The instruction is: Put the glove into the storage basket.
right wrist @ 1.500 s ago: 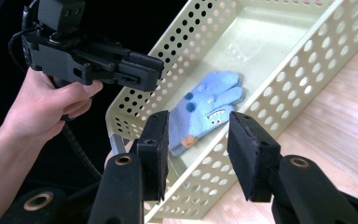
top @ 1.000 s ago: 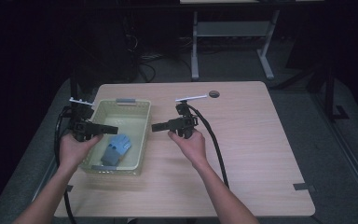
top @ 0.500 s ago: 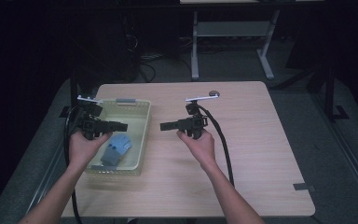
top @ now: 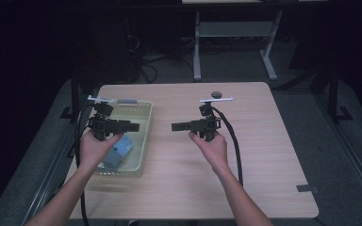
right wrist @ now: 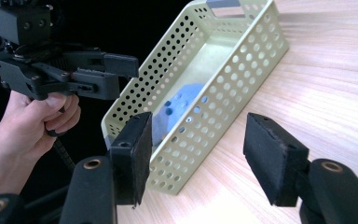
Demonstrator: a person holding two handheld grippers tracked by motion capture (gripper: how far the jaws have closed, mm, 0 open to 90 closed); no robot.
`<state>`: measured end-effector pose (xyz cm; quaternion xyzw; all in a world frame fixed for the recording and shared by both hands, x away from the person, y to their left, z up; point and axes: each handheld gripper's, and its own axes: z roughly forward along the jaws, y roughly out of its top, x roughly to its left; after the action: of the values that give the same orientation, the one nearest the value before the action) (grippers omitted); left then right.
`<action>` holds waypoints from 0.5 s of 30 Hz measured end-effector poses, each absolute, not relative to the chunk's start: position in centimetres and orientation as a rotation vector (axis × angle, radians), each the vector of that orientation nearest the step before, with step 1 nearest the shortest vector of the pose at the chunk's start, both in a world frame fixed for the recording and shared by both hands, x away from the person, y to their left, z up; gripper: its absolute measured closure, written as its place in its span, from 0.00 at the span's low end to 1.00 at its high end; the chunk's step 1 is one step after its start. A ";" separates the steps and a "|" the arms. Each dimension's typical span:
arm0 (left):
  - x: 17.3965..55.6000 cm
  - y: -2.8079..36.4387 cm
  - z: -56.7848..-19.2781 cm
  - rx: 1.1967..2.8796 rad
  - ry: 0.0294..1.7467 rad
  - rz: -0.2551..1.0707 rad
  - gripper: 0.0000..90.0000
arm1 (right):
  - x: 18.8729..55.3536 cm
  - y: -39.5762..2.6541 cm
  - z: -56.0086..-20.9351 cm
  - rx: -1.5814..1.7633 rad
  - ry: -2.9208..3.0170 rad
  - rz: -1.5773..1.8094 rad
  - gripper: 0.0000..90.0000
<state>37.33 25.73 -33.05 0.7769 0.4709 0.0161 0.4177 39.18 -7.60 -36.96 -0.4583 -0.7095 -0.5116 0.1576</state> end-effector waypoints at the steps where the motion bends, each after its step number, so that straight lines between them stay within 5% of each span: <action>1: 37.3 25.5 -33.0 1.946 1.179 0.038 0.45 | 39.1 -7.8 -37.0 -1.314 -2.028 -1.467 0.45; 15: 37.1 23.0 -32.9 1.942 1.116 0.028 0.37 | 38.6 -11.3 -36.8 -1.383 -1.995 -1.508 0.41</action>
<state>37.07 23.03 -32.88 0.7803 0.4483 0.0111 0.4359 38.58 -11.32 -36.79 -0.4791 -0.6910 -0.5224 0.1415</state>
